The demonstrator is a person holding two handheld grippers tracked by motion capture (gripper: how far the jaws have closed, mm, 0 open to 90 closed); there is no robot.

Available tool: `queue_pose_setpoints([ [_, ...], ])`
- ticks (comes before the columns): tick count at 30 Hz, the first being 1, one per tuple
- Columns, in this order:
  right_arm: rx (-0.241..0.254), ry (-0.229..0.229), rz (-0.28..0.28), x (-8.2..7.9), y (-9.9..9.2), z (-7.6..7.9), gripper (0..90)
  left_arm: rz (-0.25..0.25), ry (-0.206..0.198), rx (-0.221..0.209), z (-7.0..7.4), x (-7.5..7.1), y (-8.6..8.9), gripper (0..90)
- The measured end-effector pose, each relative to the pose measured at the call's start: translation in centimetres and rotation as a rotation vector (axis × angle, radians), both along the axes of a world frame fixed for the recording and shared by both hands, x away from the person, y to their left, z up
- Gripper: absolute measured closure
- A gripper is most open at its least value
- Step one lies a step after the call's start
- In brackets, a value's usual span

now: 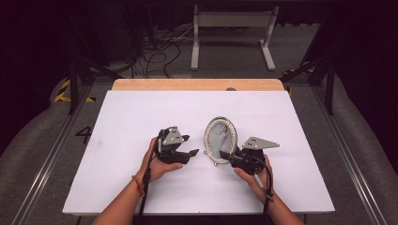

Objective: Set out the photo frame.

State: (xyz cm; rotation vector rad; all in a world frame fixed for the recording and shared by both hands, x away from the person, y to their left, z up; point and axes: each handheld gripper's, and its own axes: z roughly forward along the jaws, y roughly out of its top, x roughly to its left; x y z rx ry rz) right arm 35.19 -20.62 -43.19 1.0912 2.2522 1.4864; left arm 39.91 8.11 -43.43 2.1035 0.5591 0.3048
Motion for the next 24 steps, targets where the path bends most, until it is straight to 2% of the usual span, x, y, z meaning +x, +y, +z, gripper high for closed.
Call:
queue_pose_setpoints([
  [5,0.006,0.013,0.027,0.4,-0.2,0.0,77.6,-0.028,0.013,-0.016,-0.1,1.1,-1.1,36.1],
  [7,0.012,0.016,0.043,0.6,-0.3,0.0,77.6,-0.048,0.029,-0.041,-0.1,1.6,-1.8,35.7],
  [8,0.014,0.020,0.051,0.7,-0.4,0.0,77.5,-0.050,0.023,-0.034,-0.2,1.7,-2.1,35.5],
  [10,0.016,0.022,0.055,0.7,-0.5,0.0,77.1,-0.049,0.043,-0.033,-0.3,2.0,-2.5,34.0],
  [13,0.015,0.024,0.035,0.5,-0.6,0.0,65.6,-0.047,0.054,-0.054,-0.4,2.6,-2.9,33.0],
  [15,0.013,0.013,0.031,0.2,-0.9,0.3,64.4,-0.056,0.057,-0.063,-0.4,2.9,-3.0,32.9],
  [17,0.011,0.003,0.026,-0.3,-1.2,0.6,66.9,-0.055,0.054,-0.067,-0.4,3.0,-3.1,32.6],
  [18,0.012,-0.005,0.024,-0.5,-1.2,0.8,68.9,-0.068,0.068,-0.078,-0.5,3.1,-3.1,33.0],
  [19,-0.005,-0.027,0.020,-0.8,-1.4,1.0,71.9,-0.070,0.063,-0.076,-0.6,3.1,-3.1,33.4],
  [21,-0.010,-0.048,0.007,-1.2,-1.5,1.2,75.3,-0.073,0.073,-0.080,-0.7,3.2,-3.2,34.6],
  [24,-0.005,-0.062,-0.004,-1.4,-1.7,1.1,76.2,-0.075,0.073,-0.088,-0.7,3.3,-3.2,37.1],
])
